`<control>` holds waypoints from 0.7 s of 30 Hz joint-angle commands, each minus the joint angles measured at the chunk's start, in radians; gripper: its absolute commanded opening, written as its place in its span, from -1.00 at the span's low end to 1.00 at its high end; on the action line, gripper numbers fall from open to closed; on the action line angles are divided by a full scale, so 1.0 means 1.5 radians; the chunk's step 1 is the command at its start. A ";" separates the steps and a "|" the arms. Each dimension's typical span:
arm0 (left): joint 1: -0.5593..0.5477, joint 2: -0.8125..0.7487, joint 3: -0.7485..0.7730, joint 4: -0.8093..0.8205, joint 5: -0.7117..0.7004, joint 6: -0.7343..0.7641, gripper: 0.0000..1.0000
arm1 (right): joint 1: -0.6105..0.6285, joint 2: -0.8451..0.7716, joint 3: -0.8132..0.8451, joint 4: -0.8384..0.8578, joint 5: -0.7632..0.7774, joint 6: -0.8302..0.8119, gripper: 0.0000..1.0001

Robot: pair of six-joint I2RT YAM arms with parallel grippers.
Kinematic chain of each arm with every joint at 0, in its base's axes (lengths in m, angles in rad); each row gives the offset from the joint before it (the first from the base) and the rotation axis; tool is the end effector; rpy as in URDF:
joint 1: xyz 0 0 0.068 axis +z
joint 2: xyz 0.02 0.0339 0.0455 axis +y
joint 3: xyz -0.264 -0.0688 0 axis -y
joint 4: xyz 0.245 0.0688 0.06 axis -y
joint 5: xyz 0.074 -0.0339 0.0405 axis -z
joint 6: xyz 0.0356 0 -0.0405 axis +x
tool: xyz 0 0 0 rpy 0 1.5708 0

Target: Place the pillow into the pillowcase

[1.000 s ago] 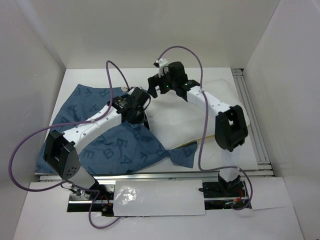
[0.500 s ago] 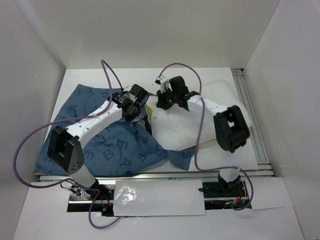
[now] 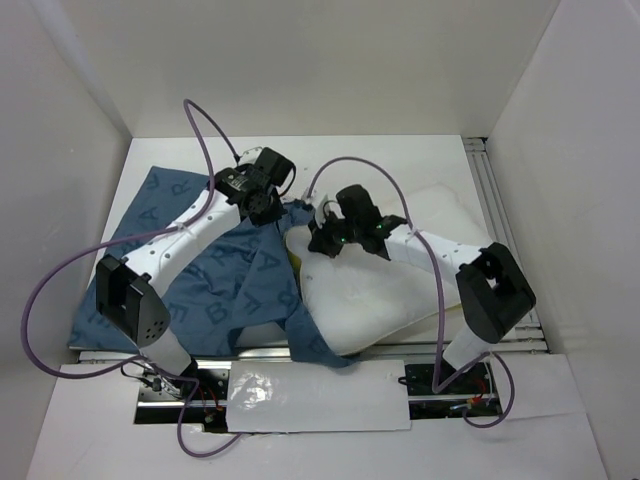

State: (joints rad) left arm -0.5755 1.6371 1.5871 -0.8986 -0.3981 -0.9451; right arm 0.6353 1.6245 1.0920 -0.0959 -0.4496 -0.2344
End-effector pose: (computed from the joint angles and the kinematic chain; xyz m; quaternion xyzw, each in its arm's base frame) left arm 0.2990 -0.1775 0.3378 -0.2310 0.9062 -0.0704 0.3472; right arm 0.2818 0.2270 0.2421 -0.4577 0.7451 0.2828 0.3941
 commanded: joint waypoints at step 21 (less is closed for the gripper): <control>-0.096 -0.077 -0.072 -0.032 -0.080 -0.043 -1.00 | 0.055 -0.018 -0.092 0.334 0.110 0.233 -1.00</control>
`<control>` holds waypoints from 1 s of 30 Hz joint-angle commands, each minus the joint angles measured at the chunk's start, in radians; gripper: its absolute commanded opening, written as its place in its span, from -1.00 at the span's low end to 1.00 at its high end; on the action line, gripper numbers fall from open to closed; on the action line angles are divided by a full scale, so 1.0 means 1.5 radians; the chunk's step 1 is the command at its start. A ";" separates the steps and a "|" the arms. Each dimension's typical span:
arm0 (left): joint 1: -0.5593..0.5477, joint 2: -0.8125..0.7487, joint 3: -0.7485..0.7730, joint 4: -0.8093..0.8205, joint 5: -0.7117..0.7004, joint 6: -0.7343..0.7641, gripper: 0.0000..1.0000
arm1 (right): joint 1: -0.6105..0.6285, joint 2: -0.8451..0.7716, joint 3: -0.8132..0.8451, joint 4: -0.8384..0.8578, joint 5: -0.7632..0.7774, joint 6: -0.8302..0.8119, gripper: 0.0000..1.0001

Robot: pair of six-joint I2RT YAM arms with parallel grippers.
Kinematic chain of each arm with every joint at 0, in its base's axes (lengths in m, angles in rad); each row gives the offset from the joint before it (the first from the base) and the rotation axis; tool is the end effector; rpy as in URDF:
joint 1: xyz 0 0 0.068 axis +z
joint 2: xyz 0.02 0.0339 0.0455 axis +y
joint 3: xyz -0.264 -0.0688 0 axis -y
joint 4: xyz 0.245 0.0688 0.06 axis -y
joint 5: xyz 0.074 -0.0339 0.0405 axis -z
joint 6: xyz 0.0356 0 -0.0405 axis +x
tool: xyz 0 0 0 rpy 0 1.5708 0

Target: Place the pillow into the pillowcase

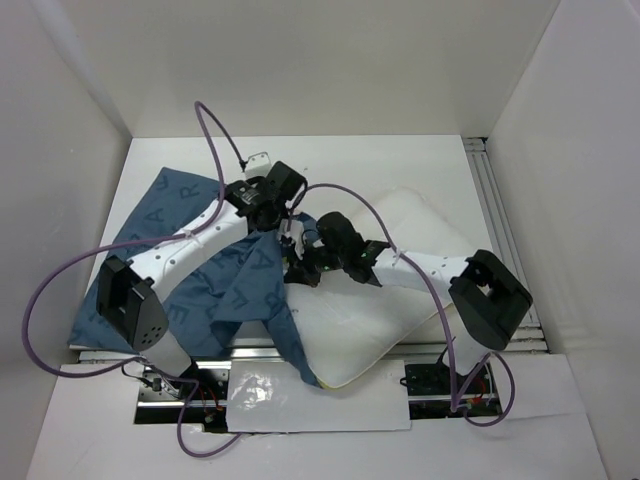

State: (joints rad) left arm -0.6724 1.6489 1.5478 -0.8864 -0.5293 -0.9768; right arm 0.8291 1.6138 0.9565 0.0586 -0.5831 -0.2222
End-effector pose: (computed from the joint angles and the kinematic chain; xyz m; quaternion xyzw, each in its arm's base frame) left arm 0.2835 -0.2027 0.3242 -0.2145 0.9023 -0.0337 0.3723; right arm 0.2204 0.2696 0.2166 -0.5411 0.6652 0.3762 0.3510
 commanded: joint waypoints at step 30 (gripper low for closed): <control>0.025 -0.027 -0.093 0.089 0.164 0.026 -1.00 | -0.224 0.219 0.222 0.284 0.478 0.731 -1.00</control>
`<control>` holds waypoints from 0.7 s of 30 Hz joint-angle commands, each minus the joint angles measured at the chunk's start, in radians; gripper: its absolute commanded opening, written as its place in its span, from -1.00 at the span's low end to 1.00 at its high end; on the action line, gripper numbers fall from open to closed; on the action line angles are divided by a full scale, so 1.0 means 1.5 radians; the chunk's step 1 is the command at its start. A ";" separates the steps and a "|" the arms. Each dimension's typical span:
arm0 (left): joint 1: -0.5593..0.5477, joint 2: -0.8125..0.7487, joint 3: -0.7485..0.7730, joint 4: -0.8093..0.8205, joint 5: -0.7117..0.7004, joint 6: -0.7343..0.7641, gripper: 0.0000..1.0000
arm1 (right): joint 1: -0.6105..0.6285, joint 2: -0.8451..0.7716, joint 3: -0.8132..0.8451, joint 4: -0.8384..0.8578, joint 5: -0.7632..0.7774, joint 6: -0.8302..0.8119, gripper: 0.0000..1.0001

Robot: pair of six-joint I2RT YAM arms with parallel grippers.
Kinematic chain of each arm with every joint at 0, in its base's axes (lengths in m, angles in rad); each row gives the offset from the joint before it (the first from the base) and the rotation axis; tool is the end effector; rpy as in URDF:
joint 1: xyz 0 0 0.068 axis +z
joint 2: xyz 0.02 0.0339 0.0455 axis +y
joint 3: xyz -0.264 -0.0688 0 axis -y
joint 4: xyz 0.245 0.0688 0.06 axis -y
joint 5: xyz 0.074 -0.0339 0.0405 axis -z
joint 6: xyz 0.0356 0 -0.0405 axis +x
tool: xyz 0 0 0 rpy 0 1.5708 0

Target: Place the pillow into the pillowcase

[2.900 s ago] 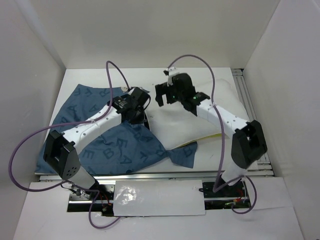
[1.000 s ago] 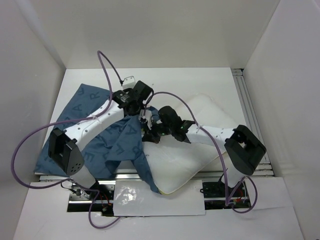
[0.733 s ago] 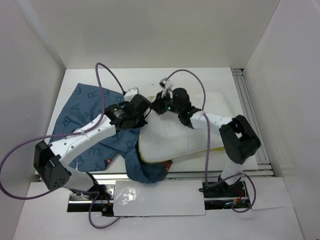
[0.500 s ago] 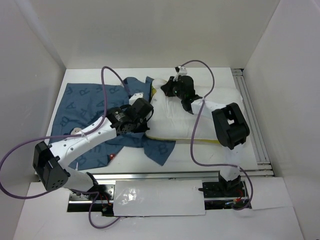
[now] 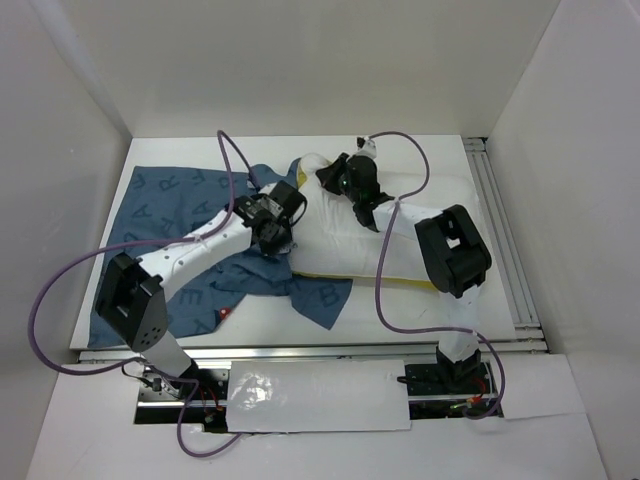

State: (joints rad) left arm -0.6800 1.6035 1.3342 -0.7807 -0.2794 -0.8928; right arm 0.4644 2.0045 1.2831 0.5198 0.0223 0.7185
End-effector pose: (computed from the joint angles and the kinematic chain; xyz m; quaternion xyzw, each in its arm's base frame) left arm 0.2664 -0.2028 0.2761 -0.1373 0.9477 -0.0854 0.2753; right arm 0.4133 0.2062 0.2144 0.1051 0.7675 0.3454 0.5297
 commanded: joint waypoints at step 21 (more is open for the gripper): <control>0.059 0.023 0.111 0.052 0.012 -0.043 -1.00 | 0.045 -0.014 0.133 -0.183 0.143 0.398 -1.00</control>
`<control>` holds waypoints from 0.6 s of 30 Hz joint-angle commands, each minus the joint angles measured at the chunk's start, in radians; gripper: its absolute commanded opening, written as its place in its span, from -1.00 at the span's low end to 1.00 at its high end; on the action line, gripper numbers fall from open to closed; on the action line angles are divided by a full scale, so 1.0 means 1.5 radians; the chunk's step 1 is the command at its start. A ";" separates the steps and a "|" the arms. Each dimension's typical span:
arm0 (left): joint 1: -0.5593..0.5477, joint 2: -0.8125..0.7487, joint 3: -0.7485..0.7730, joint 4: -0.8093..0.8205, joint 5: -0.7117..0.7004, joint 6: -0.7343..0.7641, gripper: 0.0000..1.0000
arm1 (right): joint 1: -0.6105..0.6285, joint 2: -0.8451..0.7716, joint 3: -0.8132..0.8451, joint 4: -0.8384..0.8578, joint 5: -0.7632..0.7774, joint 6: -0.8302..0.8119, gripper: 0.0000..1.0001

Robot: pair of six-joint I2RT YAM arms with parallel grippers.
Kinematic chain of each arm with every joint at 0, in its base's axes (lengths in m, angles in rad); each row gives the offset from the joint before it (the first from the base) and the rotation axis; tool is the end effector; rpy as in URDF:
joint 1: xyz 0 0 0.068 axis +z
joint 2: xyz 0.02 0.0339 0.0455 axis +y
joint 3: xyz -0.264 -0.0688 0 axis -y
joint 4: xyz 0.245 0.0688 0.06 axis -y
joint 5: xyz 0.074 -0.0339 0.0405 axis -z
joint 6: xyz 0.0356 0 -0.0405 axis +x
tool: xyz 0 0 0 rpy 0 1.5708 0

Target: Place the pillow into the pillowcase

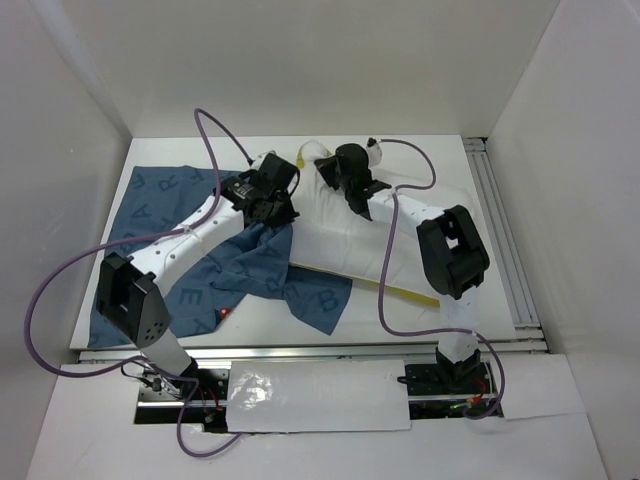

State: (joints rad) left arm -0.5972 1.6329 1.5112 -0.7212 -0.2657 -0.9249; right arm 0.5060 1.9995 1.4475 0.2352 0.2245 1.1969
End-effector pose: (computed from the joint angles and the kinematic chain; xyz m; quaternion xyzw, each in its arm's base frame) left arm 0.3021 -0.1941 0.3259 -0.1976 0.9062 -0.1537 0.3409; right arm 0.4177 0.2224 0.2424 0.3343 0.7349 0.3788 0.4524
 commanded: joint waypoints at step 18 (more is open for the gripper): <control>0.035 -0.024 -0.033 -0.017 0.035 0.070 0.50 | 0.046 0.049 -0.120 -0.003 -0.109 0.006 -0.71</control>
State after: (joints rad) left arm -0.5461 1.6337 1.4399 -0.7261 -0.2260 -0.8780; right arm 0.5758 2.0659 1.3285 0.2462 0.1066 1.2888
